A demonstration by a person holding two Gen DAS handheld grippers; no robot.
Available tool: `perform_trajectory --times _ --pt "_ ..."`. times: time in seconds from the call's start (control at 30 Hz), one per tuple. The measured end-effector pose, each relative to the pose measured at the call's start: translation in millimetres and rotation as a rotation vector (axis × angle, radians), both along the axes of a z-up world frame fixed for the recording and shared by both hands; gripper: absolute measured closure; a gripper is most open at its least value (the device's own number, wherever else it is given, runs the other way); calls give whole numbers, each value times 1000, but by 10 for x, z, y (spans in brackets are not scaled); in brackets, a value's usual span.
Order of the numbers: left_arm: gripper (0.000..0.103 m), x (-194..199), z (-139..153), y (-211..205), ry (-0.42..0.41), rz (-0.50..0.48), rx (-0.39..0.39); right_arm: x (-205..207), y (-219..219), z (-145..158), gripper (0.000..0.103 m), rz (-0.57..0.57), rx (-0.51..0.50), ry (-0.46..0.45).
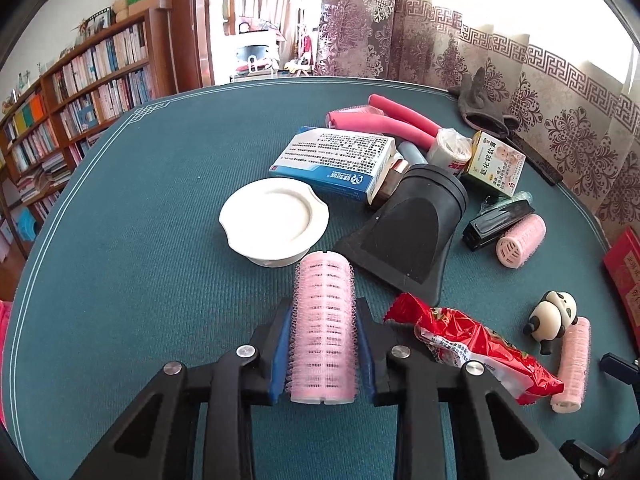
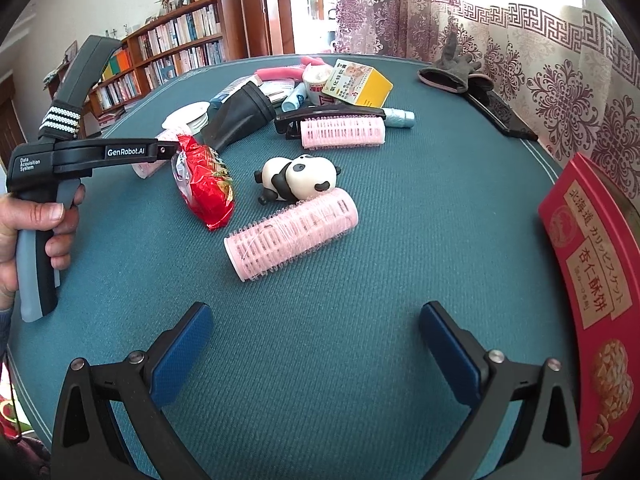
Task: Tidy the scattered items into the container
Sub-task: 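Grasp the large pink hair roller upright with the left tool, then grasp the panda figurine with the right tool while the left tool holds the roller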
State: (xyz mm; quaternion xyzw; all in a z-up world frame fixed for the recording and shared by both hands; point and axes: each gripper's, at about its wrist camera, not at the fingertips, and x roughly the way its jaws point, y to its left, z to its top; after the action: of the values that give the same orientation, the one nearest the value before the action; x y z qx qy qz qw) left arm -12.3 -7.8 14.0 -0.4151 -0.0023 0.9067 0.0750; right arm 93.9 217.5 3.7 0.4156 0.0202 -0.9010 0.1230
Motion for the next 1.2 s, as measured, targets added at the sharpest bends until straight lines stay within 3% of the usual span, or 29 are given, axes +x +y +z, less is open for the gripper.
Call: perform_trajectory --times 0.2,0.37,0.5,0.63,0.77,0.93,0.97,1.07,1.2 --pt "72 114 52 -114 26 -38 57 -17 117 62 0 -28 -77 2" --pt "72 146 79 -272 33 -44 87 -25 -52 319 2 -29 -57 96" --pt "72 148 86 -310 38 -58 98 -198 -252 445 6 -61 44 134" --pt "72 155 60 -283 34 -68 100 -480 -210 392 21 -131 33 80" --pt "72 111 11 -338 4 -57 139 -656 -224 266 22 -163 16 18" --pt "72 83 -42 -370 -16 -51 169 -787 -396 136 22 -150 107 -28" --pt "72 86 -44 -363 -15 -51 166 -809 -412 104 24 -153 120 -39" --pt "72 77 -56 -394 -17 -53 191 -827 -425 104 42 -155 103 -41" --pt "72 69 -66 -437 -19 -54 225 -840 -428 152 45 -191 108 -32"
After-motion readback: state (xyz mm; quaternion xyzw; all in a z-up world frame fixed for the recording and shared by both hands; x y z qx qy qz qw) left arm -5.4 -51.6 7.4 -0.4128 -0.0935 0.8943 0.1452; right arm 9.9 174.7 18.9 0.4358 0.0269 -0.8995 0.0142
